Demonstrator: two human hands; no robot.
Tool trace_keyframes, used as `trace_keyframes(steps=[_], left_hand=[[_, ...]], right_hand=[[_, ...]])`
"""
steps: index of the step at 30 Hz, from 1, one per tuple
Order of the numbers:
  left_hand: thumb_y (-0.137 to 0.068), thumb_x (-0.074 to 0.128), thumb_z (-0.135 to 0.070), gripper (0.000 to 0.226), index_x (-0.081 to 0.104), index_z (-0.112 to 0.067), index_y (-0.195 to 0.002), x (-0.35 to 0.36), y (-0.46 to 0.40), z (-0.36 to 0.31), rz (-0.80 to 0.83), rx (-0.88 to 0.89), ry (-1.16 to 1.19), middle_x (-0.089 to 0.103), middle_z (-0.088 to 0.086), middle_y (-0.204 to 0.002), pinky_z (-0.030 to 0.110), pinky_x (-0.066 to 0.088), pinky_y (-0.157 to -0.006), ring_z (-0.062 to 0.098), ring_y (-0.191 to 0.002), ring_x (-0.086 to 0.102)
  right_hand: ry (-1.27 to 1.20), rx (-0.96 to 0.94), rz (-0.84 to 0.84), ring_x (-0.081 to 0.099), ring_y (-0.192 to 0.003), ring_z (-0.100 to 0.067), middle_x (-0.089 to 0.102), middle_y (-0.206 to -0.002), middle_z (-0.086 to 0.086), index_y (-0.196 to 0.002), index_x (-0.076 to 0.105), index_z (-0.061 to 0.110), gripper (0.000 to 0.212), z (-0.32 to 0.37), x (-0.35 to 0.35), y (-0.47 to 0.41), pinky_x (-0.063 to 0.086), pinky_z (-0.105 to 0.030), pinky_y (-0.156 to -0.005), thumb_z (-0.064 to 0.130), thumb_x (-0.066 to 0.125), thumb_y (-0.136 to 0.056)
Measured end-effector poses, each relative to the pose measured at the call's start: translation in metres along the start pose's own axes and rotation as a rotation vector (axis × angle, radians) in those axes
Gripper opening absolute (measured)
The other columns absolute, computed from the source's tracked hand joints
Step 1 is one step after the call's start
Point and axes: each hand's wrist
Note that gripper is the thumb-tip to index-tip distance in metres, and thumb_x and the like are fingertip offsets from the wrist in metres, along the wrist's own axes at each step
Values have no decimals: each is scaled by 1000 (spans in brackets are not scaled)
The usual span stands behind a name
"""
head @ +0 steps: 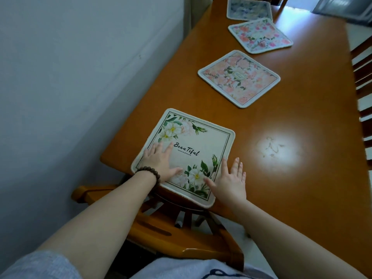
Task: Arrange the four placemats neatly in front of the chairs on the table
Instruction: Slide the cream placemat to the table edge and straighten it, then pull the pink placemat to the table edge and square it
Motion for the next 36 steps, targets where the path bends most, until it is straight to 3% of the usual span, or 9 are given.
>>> trace_keyframes(steps=[7, 22, 36], left_hand=[[-86, 36, -66, 84, 2, -27, -151, -14, -22, -89, -110, 131, 103, 6, 6, -160, 49, 6, -117, 25, -146, 3], [-91, 34, -62, 79, -1, -26, -152, -11, -11, -264, -102, 362, 52, 4, 8, -160, 48, 5, -117, 26, -146, -3], [-94, 36, -57, 77, 0, -22, -152, 18, 62, -484, -152, 169, 82, 2, 11, -160, 50, 7, -117, 28, -146, -5]], right_hand=[[24, 80, -203, -17, -144, -28, -16, -158, -14, -151, -8, 27, 81, -47, -37, -16, -4, -43, -117, 63, 33, -92], [35, 295, -283, -6, -146, -26, 1, -160, -12, -153, 6, 23, 64, -214, -83, 26, -2, -38, -116, 51, 27, -99], [61, 110, -254, -7, -146, -26, -1, -160, -10, -153, 10, 26, 61, -428, -141, 58, -2, -43, -118, 51, 26, -99]])
Point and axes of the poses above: each hand's wrist, its own y-axis away from the middle knuckle, its own x-axis out of the palm, z = x × y
